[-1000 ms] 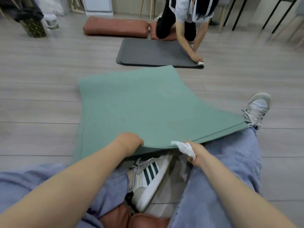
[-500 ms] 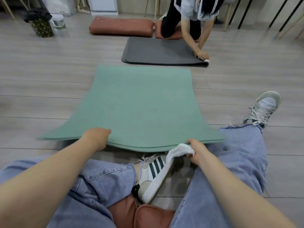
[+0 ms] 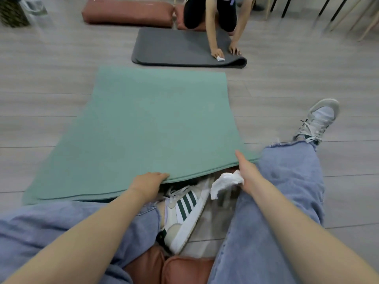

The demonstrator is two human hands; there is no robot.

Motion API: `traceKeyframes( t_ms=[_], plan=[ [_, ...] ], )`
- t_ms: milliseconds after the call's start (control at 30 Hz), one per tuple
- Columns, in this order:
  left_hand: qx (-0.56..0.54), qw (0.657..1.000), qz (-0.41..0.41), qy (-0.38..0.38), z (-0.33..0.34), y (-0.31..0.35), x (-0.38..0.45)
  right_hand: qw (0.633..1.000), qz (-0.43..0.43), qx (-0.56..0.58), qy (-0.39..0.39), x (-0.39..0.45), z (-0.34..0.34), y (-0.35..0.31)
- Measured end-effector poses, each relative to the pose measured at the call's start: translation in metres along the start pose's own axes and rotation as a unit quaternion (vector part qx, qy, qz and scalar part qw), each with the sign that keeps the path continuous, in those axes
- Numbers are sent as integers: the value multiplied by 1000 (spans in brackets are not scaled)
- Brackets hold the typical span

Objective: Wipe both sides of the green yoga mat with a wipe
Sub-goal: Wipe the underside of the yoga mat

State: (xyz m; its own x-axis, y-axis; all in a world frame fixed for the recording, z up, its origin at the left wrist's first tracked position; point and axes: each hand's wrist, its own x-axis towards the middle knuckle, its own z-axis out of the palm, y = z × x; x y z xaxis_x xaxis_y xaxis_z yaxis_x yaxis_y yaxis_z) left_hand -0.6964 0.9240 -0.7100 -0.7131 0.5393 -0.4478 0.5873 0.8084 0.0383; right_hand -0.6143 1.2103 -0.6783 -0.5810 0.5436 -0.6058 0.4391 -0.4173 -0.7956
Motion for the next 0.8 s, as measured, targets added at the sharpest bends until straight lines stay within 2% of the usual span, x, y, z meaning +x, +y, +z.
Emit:
traceKeyframes(
  t_ms=[67,167,200,267,333,400,467,533,600,633,733,800],
  plan=[
    [25,1000,8,-3,-1,-4,6,999,7,9,53,20,-18,-6],
    [48,999,5,-12,2,-19,11,997,34,-12,75,34,-29,-12],
    [53,998,-4,-21,4,-25,10,996,55,-41,56,31,-28,-15],
    [68,997,-15,-43,12,-42,8,983,110,-142,-38,28,-26,-13],
    [60,995,-14,-73,16,-55,6,954,139,-234,-123,20,-22,-13],
    [48,994,-16,-94,17,-65,10,921,142,-323,-165,13,-19,-22],
    [30,990,-30,-137,16,-67,11,873,104,-457,-138,11,-19,-41],
    [20,984,-21,-174,13,-69,14,799,11,-599,-53,18,-21,-63],
    [-5,981,-17,-192,9,-72,18,766,-109,-633,34,28,-15,-78],
    [-27,981,-20,-189,6,-75,21,774,-164,-608,59,32,-5,-83],
    [-113,984,-55,-125,4,-89,37,860,-282,-416,82,52,42,-83],
    [-147,983,-88,-65,5,-96,46,881,-329,-322,109,63,74,-78]
  ],
)
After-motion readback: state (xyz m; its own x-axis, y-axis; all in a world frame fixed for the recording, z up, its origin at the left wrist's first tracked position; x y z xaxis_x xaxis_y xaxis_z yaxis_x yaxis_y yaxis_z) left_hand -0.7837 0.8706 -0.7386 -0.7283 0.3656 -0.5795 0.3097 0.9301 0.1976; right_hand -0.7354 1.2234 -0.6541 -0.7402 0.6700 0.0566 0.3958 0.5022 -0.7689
